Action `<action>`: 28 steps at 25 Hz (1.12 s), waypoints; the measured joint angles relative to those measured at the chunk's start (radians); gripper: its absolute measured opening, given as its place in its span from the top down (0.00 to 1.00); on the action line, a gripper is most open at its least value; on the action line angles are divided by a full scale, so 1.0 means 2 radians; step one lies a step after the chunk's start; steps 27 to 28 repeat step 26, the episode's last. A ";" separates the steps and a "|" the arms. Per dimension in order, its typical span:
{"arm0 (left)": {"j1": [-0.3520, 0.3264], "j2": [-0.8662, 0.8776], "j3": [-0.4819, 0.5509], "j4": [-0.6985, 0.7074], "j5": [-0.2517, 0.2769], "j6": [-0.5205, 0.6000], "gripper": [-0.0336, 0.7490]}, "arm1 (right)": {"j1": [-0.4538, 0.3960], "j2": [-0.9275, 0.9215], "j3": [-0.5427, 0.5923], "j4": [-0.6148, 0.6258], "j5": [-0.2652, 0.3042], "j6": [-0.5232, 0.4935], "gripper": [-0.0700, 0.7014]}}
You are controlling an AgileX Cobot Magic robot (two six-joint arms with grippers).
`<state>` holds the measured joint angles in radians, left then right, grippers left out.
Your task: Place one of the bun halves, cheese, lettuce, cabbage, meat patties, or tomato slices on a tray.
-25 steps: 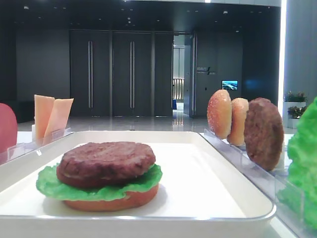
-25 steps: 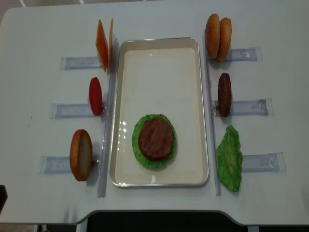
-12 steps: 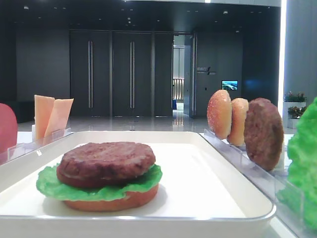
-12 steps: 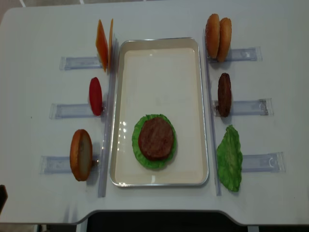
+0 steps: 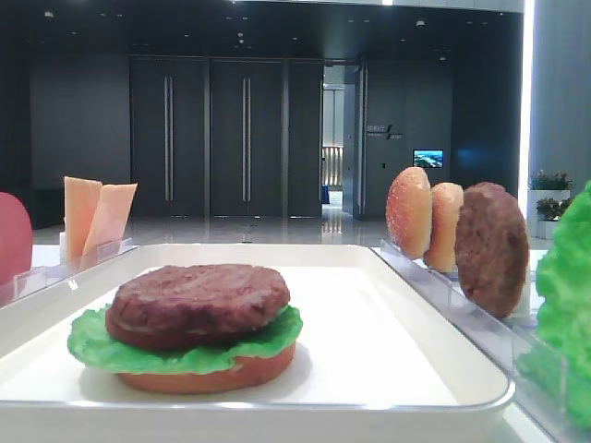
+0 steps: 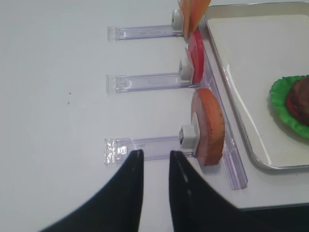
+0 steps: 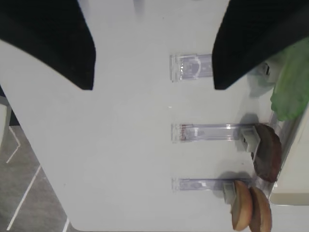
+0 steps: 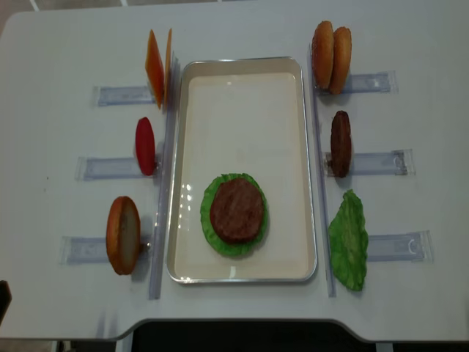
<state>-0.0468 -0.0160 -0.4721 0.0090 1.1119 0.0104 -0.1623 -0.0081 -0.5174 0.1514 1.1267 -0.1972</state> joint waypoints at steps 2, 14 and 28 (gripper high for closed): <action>0.000 0.000 0.000 0.000 0.000 0.000 0.78 | 0.003 0.000 0.000 0.000 0.002 -0.001 0.28; 0.000 0.000 0.000 0.000 0.000 0.000 0.78 | 0.032 0.000 0.004 0.012 0.003 0.012 0.28; 0.000 0.000 0.000 0.000 0.000 0.000 0.78 | 0.033 0.000 0.005 0.012 0.003 0.015 0.28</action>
